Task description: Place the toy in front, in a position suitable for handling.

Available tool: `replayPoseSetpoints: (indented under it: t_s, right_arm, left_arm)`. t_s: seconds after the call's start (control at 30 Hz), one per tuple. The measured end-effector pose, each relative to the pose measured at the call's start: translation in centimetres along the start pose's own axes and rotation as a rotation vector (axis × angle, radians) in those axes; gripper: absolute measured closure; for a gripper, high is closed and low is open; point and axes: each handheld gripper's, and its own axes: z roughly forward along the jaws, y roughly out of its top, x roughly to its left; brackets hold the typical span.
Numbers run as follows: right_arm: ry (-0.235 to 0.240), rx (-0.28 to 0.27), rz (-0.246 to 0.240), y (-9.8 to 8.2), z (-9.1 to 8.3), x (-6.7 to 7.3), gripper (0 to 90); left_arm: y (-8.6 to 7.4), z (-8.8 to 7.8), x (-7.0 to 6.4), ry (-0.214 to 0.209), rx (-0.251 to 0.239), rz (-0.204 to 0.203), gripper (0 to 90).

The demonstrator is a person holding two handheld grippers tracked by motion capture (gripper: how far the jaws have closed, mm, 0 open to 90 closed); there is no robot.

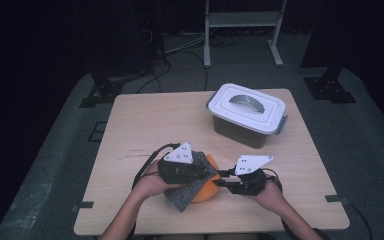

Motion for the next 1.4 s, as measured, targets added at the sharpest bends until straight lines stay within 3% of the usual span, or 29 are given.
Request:
replayPoseSetpoints:
  t_s: [0.17, 0.27, 0.37, 0.47, 0.53, 0.63, 0.77, 0.93, 1.1, 1.27, 1.4]
  right_arm:
    - [-0.004, -0.007, 0.037, -0.3, -0.2, -0.7, 69.8]
    - [-0.001, -0.01, 0.045, -0.2, -0.1, -0.7, 69.8]
    - [-0.009, -0.012, 0.04, 0.1, 0.1, -0.3, 69.8]
    - [-0.002, -0.023, 0.056, 0.1, 0.1, -0.3, 69.8]
    - [0.002, -0.025, 0.058, 0.1, 0.2, -0.2, 69.7]
    - [0.002, -0.018, 0.06, 0.0, 0.1, -0.3, 69.7]
    - [-0.001, -0.008, 0.067, -0.5, -0.2, -0.7, 69.7]
    - [-0.002, 0.001, 0.083, -1.0, -0.4, -1.2, 69.6]
    - [-0.008, 0.007, 0.055, -0.7, -0.1, -0.8, 69.6]
    - [0.001, 0.011, 0.022, -0.8, -0.1, -0.4, 69.6]
    - [0.003, 0.029, 0.001, -1.0, -0.2, -0.4, 69.4]
  left_arm:
    - [-1.8, -1.1, 0.2, 0.039, 0.025, -0.029, 79.1]
    - [-2.4, -1.4, 0.2, 0.034, 0.006, -0.048, 79.1]
    - [-2.1, -1.5, 0.0, 0.029, -0.012, -0.038, 79.1]
    - [-1.2, -1.3, -0.5, -0.003, -0.054, -0.03, 79.1]
    - [-0.5, -0.9, -1.0, -0.021, -0.052, -0.005, 79.1]
    - [-0.4, -0.3, -1.1, -0.009, -0.002, 0.025, 79.1]
    - [-1.5, -0.4, -0.5, 0.01, 0.017, 0.002, 79.1]
    - [-3.6, -1.3, 0.6, 0.036, 0.023, -0.061, 79.0]
    - [-3.8, -1.7, 1.0, 0.028, -0.005, -0.097, 79.1]
    - [-2.7, -1.6, 1.4, 0.018, -0.049, -0.099, 79.0]
    - [-2.2, -0.9, 1.6, 0.037, 0.003, -0.078, 79.0]
